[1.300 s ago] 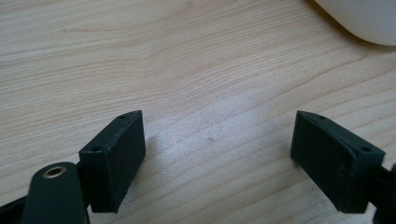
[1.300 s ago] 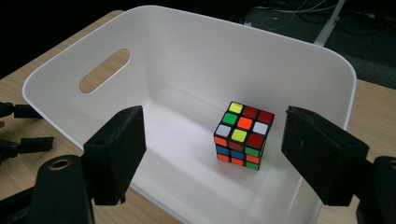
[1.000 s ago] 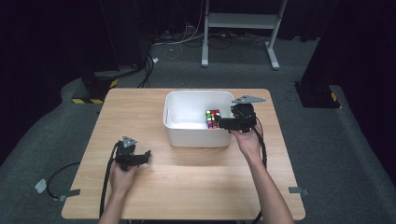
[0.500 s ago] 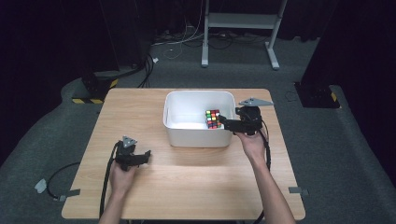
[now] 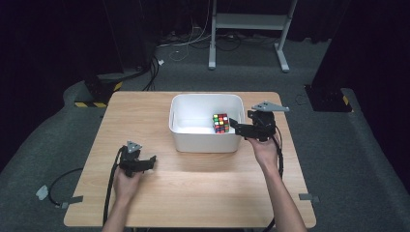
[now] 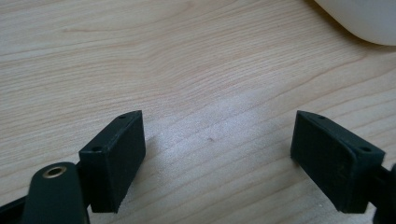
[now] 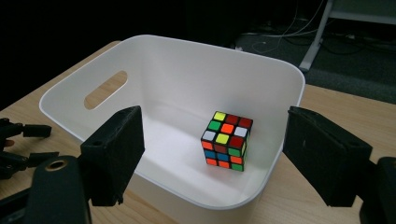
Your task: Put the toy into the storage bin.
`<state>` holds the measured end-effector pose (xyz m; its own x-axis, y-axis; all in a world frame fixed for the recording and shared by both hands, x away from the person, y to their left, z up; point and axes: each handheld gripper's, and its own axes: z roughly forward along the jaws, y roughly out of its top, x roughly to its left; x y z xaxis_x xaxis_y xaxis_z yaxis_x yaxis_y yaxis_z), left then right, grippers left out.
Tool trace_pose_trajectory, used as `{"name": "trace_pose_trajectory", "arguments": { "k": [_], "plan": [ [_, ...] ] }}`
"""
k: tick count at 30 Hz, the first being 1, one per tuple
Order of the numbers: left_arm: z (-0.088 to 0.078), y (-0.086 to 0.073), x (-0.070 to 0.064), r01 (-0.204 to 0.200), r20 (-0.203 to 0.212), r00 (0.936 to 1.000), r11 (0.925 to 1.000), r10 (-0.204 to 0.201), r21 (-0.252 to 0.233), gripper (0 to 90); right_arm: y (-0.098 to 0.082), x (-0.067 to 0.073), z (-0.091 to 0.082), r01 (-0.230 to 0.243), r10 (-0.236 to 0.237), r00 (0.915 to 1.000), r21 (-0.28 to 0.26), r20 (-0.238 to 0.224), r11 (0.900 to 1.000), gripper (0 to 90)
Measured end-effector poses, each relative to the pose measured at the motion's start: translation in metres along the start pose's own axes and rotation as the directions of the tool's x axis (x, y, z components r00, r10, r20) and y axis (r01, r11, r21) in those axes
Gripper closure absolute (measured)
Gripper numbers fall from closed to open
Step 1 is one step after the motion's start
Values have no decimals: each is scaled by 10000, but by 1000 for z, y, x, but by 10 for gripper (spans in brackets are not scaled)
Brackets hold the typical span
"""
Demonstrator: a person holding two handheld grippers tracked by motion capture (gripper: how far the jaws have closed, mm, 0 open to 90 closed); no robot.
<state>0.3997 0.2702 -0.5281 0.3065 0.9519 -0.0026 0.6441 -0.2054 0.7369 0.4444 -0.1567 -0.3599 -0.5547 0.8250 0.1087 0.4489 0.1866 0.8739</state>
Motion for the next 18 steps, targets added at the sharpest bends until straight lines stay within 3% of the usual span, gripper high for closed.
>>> {"name": "trace_pose_trajectory", "arguments": {
  "k": [18],
  "plan": [
    [0, 0, 0, 5, 1, 10000, 10000, -5, -2, 180, -12, -10, -13, -160, 170, 9994, -309, 315, 9994, 199]
  ]
}}
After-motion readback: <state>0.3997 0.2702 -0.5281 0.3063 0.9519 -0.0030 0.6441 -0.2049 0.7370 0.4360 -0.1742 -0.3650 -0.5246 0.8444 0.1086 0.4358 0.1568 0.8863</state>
